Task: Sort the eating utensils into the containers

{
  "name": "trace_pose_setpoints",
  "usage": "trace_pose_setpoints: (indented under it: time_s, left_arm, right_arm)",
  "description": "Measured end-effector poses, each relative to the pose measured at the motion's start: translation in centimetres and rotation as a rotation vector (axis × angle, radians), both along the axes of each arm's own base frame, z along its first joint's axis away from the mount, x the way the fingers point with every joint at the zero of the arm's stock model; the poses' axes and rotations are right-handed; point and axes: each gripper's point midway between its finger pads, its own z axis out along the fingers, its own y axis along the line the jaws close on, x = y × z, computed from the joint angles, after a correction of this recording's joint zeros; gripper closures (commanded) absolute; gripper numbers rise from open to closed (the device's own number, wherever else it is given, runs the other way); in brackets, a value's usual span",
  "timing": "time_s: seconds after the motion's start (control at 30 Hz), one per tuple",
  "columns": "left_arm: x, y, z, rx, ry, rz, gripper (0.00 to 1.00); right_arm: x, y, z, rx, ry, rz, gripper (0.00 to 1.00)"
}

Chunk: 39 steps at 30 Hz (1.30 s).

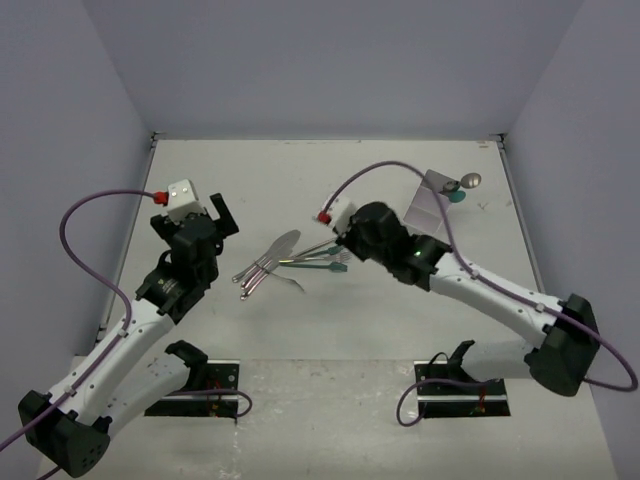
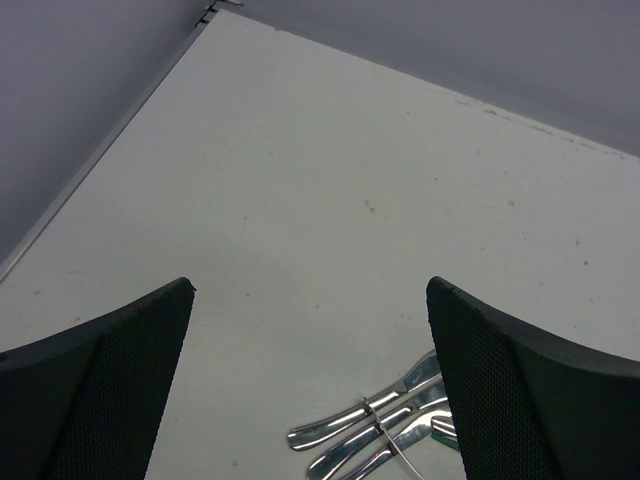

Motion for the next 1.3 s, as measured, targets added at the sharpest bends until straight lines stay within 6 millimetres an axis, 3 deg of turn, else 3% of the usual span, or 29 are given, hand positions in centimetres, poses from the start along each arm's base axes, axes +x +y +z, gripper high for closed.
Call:
trace_pose_setpoints:
  time_s: [0.07, 0.13, 0.23, 0.3, 0.37, 0.47, 0.67, 0.77, 1.0, 1.17, 1.3]
  left_arm:
    - [0.0, 0.0, 0.0, 0.0, -0.001, 0.001, 0.0]
    - [0.0, 0.1, 0.1, 0.001, -0.002, 0.003, 0.0]
    - [-0.1, 0.3, -0.1, 0.006, 0.0, 0.013, 0.0]
    - [-0.2, 0.4, -0.4, 0.013, 0.005, 0.021, 0.0]
    - [-0.2, 0.6, -0.7, 0.021, 0.017, 0.029, 0.0]
    - [-0.2, 0.8, -1.0, 0.031, 0.025, 0.04, 0.0]
    - [0.6, 0.6, -2.2, 0.083, 0.071, 0.047, 0.0]
    - [1.4, 0.2, -3.2, 0.122, 0.104, 0.039, 0.0]
    - [3.9, -1.4, -5.2, 0.185, 0.18, 0.002, 0.0]
    - [5.0, -2.5, -5.1, 0.184, 0.171, -0.042, 0.0]
    - [5.2, -2.7, -4.8, 0.185, 0.159, -0.055, 0.0]
  right_arm:
    - [4.7, -4.1, 5.2, 0.04, -0.141, -0.123, 1.0]
    - [8.8, -9.5, 10.2, 0.019, -0.301, -0.271, 1.0]
    - [12.9, -16.7, 16.0, -0.087, -0.462, -0.421, 1.0]
    - [14.8, -20.6, 18.8, -0.193, -0.532, -0.473, 1.0]
    - [16.1, -23.5, 20.2, -0.335, -0.567, -0.475, 1.0]
    - [17.6, -26.2, 19.5, -0.561, -0.543, -0.403, 1.0]
    - [20.2, -29.4, 14.2, -0.927, -0.351, -0.214, 0.97]
    - [20.4, -29.9, 11.5, -1.047, -0.263, -0.107, 0.96]
    - [20.0, -31.5, 8.0, -1.291, -0.18, 0.025, 0.96]
    - [20.8, -32.0, 7.0, -1.379, -0.163, 0.049, 0.95]
    - [21.4, -31.0, 6.3, -1.401, -0.174, 0.072, 0.93]
